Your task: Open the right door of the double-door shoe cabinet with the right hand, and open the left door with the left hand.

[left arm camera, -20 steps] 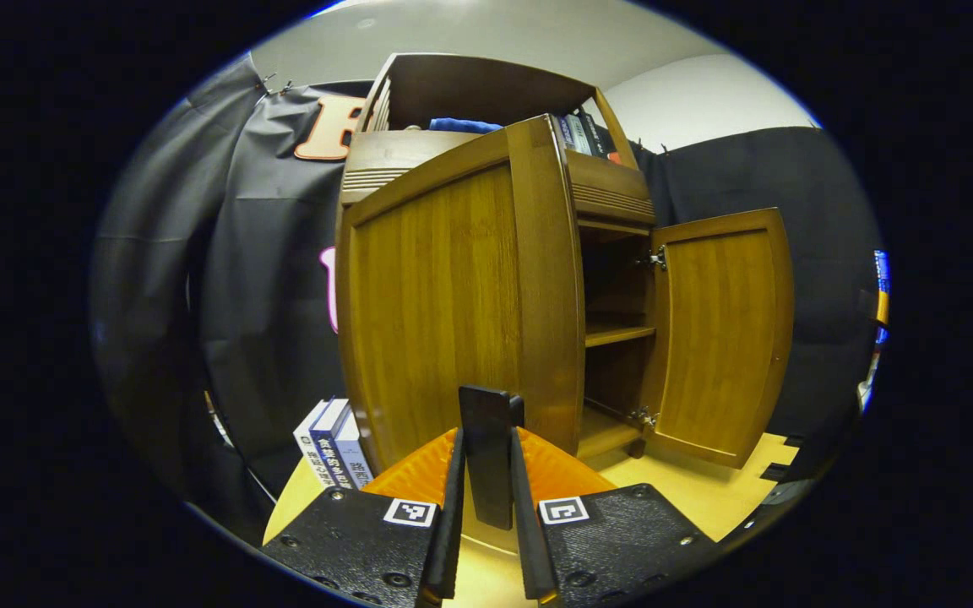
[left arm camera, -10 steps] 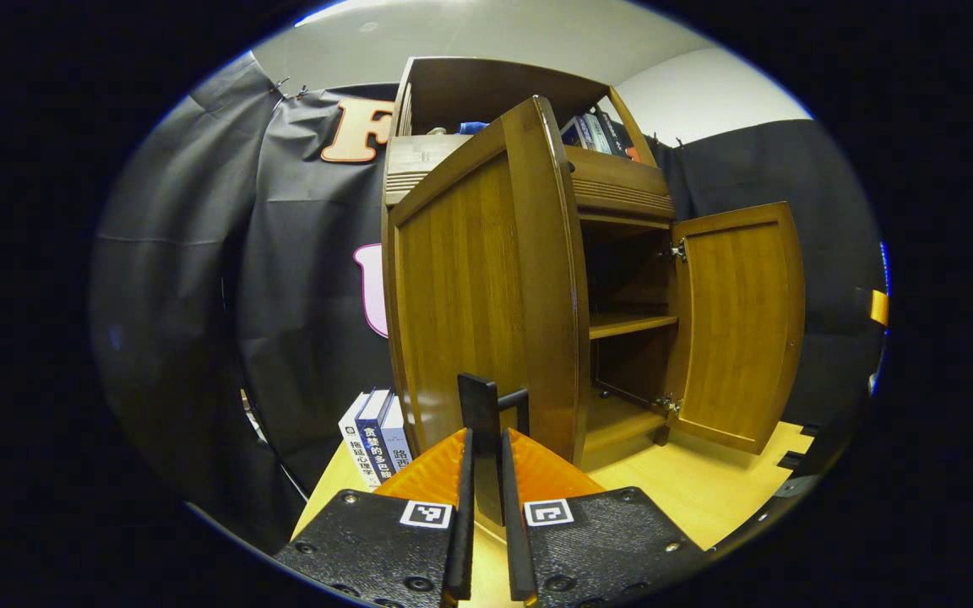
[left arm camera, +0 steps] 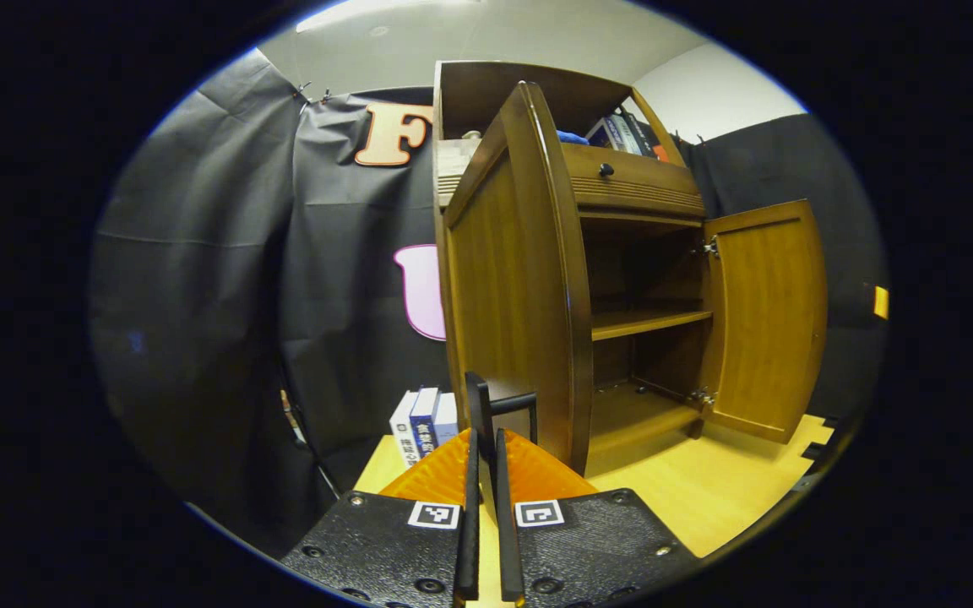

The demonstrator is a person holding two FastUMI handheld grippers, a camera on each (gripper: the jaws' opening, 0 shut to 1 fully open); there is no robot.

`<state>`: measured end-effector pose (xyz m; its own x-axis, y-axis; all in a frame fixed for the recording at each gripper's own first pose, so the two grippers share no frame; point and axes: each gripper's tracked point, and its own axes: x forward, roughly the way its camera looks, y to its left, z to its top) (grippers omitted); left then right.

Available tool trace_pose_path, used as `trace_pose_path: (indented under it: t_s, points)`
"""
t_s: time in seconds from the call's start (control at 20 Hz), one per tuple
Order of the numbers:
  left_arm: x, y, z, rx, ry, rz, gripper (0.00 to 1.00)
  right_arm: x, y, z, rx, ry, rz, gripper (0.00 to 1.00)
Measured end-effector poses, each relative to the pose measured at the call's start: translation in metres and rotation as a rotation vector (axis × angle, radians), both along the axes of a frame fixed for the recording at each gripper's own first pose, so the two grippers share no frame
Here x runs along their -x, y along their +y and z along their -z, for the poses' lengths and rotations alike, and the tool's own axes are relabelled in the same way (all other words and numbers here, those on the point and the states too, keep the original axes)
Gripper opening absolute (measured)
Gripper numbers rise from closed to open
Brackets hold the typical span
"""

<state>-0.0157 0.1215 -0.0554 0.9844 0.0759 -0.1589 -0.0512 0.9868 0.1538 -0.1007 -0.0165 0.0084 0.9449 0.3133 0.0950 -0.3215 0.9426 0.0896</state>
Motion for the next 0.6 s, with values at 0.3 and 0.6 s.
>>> trace_pose_path:
  t_s: [0.3, 0.6]
  points:
    - [0.000, 0.040, -0.003, 0.045, -0.008, -0.030, 0.05, -0.009, 0.017, 0.001, 0.038, -0.012, 0.007, 0.96]
    - [-0.003, 0.058, -0.003, 0.089, -0.044, 0.027, 0.09, -0.018, 0.038, 0.000, 0.022, 0.010, -0.020, 1.00]
